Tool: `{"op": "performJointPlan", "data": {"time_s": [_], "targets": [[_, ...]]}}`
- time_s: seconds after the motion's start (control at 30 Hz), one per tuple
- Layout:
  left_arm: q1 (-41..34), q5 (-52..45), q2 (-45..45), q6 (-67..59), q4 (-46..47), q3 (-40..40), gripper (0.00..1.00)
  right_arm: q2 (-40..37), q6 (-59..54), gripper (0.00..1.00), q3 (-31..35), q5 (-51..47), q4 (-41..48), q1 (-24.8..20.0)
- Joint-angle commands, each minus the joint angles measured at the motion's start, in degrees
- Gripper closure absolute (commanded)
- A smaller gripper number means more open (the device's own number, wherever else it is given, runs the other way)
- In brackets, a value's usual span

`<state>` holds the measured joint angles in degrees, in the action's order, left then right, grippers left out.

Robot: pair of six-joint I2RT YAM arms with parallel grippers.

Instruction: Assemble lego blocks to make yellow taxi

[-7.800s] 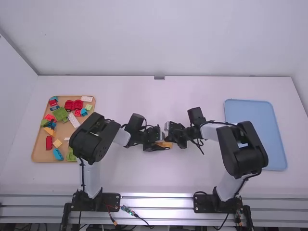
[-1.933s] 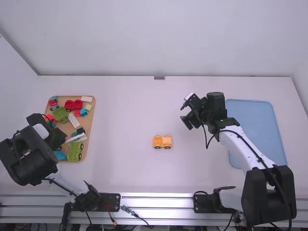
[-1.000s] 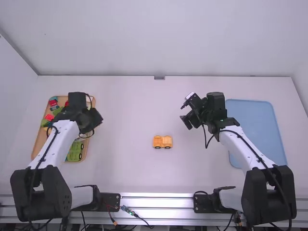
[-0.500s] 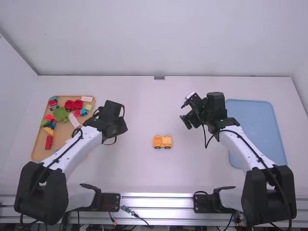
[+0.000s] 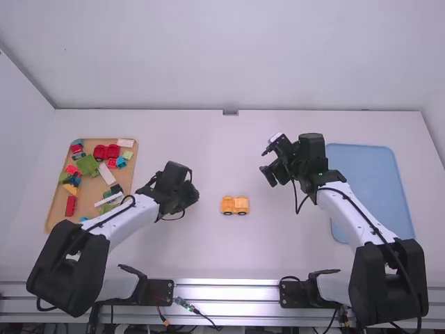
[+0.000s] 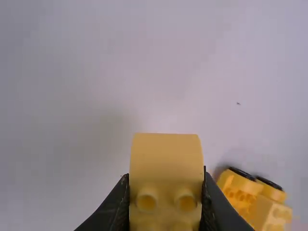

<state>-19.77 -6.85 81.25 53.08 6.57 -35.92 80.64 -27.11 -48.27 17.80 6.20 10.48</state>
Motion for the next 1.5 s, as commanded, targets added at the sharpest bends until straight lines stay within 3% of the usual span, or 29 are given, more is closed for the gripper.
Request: {"op": "performJointPlan", "data": {"time_s": [0.0, 0.2, 0.6, 0.8, 1.13, 1.47], "targets": [[-0.1, -7.8, 0.3, 3.6, -3.1, 2.4, 0.98, -0.8, 0.3, 0.01, -1.6, 0.3, 0.0, 0.1], [-0.1, -8.1, 0.3, 7.3, -7.6, 4.9, 0.98, -0.8, 0.3, 0.01, -1.6, 0.2, 0.1, 0.1], [-0.2, 7.1, 0.3, 16.3, -0.8, 3.7, 0.98, -0.8, 0.1, 0.01, -1.6, 0.2, 0.2, 0.1], [-0.1, 13.5, 0.3, 21.2, 13.9, -3.8, 0.97, -0.8, 0.3, 0.01, -1.6, 0.4, 0.0, 0.1], [-5.2, 19.2, 3.3, 24.6, 14.3, -6.2, 0.98, -0.8, 0.3, 0.01, -1.6, 0.4, 0.0, 0.1], [-6.5, 16.7, 15.3, 27.3, 23.4, -18.3, 0.98, -0.8, 0.3, 0.01, -1.6, 0.3, 0.2, 0.1]]}}
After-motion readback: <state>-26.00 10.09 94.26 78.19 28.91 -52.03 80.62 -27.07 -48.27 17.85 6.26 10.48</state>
